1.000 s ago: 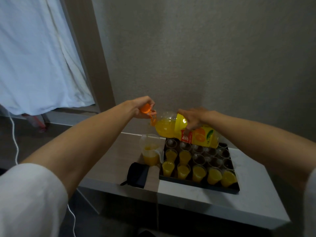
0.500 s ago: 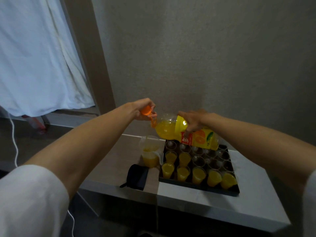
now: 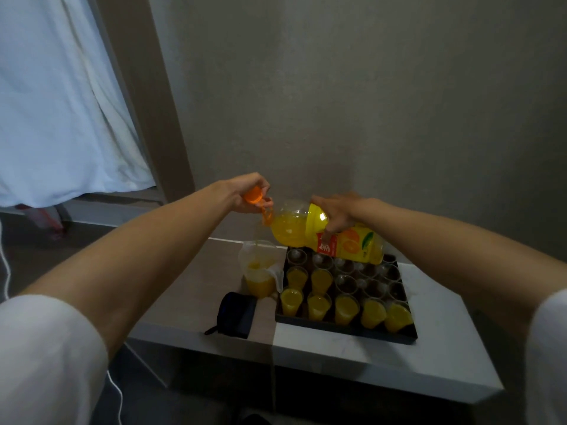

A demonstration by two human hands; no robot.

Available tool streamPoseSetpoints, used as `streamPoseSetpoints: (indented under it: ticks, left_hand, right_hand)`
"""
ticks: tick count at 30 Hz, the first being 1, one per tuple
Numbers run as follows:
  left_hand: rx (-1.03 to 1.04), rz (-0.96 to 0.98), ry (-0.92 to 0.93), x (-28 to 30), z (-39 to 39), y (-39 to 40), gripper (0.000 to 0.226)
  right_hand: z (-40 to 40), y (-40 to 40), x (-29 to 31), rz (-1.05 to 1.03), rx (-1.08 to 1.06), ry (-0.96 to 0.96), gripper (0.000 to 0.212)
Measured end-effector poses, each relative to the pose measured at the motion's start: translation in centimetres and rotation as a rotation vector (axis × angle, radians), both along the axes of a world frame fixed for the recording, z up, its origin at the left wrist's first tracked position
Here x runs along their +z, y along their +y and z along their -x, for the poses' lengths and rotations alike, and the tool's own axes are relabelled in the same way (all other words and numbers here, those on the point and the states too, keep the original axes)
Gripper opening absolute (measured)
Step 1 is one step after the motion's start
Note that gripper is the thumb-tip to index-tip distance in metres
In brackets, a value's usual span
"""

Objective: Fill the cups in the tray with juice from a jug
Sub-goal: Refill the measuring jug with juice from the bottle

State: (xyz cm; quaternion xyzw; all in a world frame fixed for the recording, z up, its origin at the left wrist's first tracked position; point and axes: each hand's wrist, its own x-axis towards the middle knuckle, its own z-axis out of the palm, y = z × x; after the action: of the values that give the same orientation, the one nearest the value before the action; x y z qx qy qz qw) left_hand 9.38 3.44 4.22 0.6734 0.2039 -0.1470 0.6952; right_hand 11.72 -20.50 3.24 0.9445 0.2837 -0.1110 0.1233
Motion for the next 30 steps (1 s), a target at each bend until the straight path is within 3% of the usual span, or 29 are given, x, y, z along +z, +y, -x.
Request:
streamPoseSetpoints:
  ticks: [5,11,22,26,30]
  left_hand:
    - [-0.020,0.015,0.025,0.2,0.4,-0.3,0.016]
    - [-0.015,0.049,0.023,0.8,1.0,-0.5,0.029]
    - [-0.013,0.014,0.029,0.8,1.5,-0.3,0.029]
    - [0.003,-0.041,0.010,0.4,1.1,0.1,0.008]
    - [-0.004,-0.046,0.013,0.6,1.1,0.1,0.008]
  right_hand:
    - [0.1,-0.2,0.0,0.000,-0.012,0.001,0.110]
    - [-0.1,-0.3,-0.2,-0.030,-0.009,0.000,0.108]
    - [-0.1,-0.1,-0.3,-0.031,0.004,0.003,0.108]
    - [-0.1,-0.1,-0.3,-0.022,0.001,0.000,0.110]
    - [-0.1,0.0,-0.3,-0.022,0.005,-0.004,0.111]
